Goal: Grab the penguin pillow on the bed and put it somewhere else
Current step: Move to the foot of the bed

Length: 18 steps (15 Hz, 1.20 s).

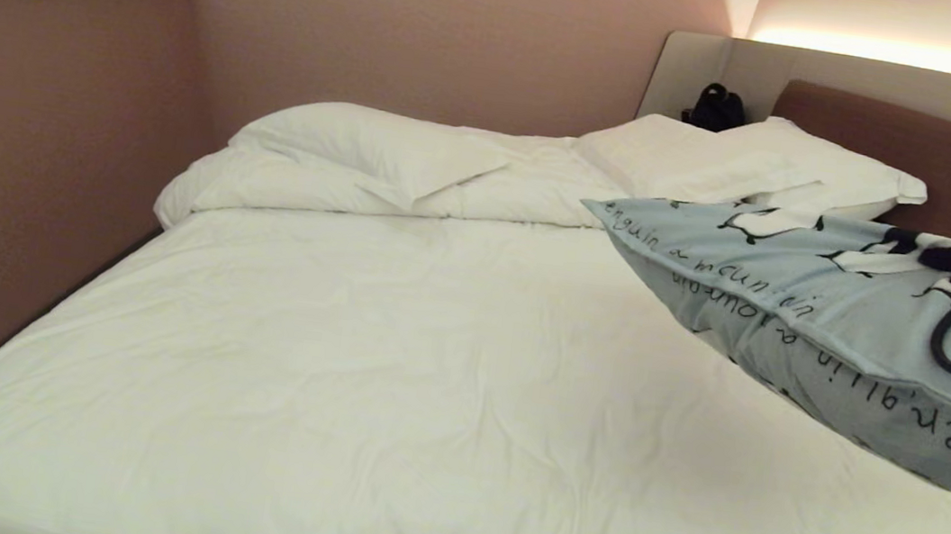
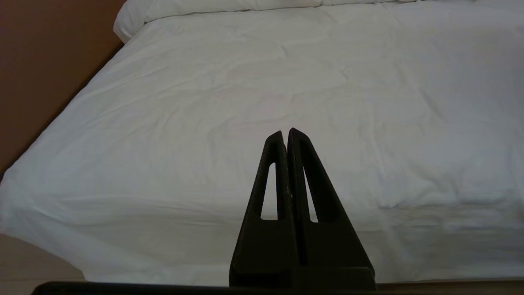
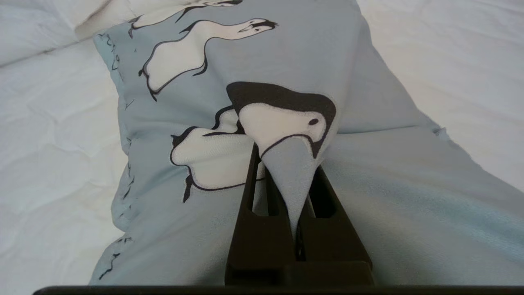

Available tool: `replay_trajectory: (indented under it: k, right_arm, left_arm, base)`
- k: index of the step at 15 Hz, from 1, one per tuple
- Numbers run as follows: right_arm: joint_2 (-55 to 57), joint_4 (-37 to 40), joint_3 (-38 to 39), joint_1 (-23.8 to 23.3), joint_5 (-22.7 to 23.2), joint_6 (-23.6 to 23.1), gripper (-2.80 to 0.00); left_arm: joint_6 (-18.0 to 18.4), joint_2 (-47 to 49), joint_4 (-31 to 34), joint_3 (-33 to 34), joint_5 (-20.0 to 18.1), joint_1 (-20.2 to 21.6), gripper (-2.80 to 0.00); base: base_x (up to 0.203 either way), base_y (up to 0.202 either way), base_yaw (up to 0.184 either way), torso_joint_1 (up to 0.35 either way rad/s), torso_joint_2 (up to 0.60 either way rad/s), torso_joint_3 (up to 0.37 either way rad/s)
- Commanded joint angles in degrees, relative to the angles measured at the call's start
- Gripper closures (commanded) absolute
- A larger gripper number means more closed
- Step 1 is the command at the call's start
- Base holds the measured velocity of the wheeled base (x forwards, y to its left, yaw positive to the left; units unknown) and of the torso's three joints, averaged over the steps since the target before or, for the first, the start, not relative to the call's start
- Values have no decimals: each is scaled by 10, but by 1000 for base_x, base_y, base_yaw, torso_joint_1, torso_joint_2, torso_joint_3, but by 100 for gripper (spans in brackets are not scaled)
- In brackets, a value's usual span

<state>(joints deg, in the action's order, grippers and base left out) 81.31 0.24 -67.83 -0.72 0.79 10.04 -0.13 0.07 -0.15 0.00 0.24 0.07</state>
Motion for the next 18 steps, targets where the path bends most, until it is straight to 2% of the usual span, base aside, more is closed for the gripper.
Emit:
replay_trajectory:
  k: [1, 7, 13, 15, 18]
  right_arm:
    - [3, -3, 0, 26, -3, 3, 0]
    - [16, -4, -3, 109, -51, 4, 0]
    - [92, -90, -5, 220, -151, 1, 0]
    - [107, -102, -8, 238, -155, 2, 0]
    - [125, -104, -19, 242, -155, 3, 0]
  left_arm:
    - [0, 0, 0, 0, 0, 0, 0]
    - [0, 0, 0, 0, 0, 0, 0]
    - [0, 0, 0, 0, 0, 0, 0]
    - [0, 0, 0, 0, 0, 0, 0]
    - [0, 0, 0, 0, 0, 0, 0]
  base:
    - [1, 170, -9, 2, 2, 2]
    - [-45, 172, -3, 2, 1, 2]
    - [-192, 189, 0, 1, 1, 1]
    - [-193, 193, 0, 5, 4, 3]
    - [-102, 157, 15, -10, 0, 7]
